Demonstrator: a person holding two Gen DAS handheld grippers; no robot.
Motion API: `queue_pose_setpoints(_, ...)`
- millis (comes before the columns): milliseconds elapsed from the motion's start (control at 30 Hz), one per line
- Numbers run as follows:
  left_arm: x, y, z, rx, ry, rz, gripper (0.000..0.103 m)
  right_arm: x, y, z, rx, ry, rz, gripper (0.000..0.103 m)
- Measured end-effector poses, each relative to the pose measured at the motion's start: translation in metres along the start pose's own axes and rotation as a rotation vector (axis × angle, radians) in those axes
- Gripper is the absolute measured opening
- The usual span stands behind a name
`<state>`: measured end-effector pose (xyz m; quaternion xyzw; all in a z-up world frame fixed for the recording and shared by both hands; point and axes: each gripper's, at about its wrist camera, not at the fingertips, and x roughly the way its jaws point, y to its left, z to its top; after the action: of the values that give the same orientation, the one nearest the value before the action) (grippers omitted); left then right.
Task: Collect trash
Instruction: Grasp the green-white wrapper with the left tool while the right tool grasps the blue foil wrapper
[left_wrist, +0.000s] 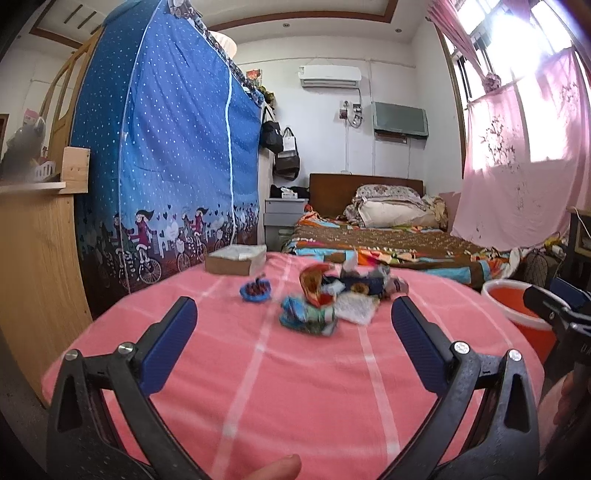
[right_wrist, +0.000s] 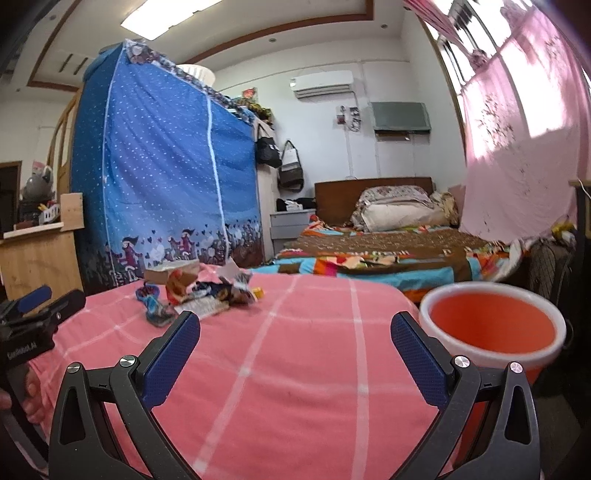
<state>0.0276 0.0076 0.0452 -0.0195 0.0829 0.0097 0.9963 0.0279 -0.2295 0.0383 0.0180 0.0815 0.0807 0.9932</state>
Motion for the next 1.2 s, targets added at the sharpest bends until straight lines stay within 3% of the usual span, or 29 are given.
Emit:
queue_pose_setpoints(333,0.034,0.012,0.035,0.003,-0.062,0.004,0.103,0.057,0.018,0.041,-0.104,-0.064,0.118,0.103)
queue_pose_setpoints(500,0.055,0.017,0.045,-0.014,-0.037,-0.004,0.103,0.087,0.028,0.051,-0.146,-0.045,0.149,0.103)
queue_pose_setpoints(767,0.092,0.015,0.042,0.000,0.133,-0.038,0.103,0.132,0.038,0.050,-0.193,0.091,0.206,0.103)
queue_pose_setpoints(833,0.099,0.013,0.038,-0.001,0.183,-0.057,0.103,0.141,0.037,0.046,-0.193,0.141,0.218,0.098)
queue_pose_setpoints(967,0.115,0.009,0.030,0.003,0.294,-0.111,0.101,0.160,0.033,0.037,-0.157,0.240,0.236,0.078)
queue_pose_setpoints(1100,0.132,0.005,0.017,0.010,0.413,-0.159,0.093,0.173,0.027,0.030,-0.111,0.321,0.266,0.062)
queue_pose_setpoints(1200,0.143,0.001,0.012,0.010,0.480,-0.169,0.087,0.180,0.028,0.026,-0.102,0.364,0.287,0.061)
